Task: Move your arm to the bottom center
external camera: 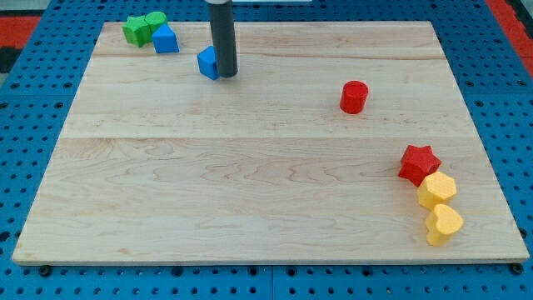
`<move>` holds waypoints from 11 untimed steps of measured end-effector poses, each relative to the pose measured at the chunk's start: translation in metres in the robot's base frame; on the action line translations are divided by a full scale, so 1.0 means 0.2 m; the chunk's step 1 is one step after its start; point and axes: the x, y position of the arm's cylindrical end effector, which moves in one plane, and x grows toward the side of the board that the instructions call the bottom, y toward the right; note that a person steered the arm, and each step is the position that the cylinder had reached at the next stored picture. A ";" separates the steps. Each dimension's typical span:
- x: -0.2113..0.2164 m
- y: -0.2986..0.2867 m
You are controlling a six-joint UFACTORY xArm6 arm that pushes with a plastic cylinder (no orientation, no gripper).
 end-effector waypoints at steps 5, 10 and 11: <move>0.14 -0.14; 0.40 0.38; 0.62 0.63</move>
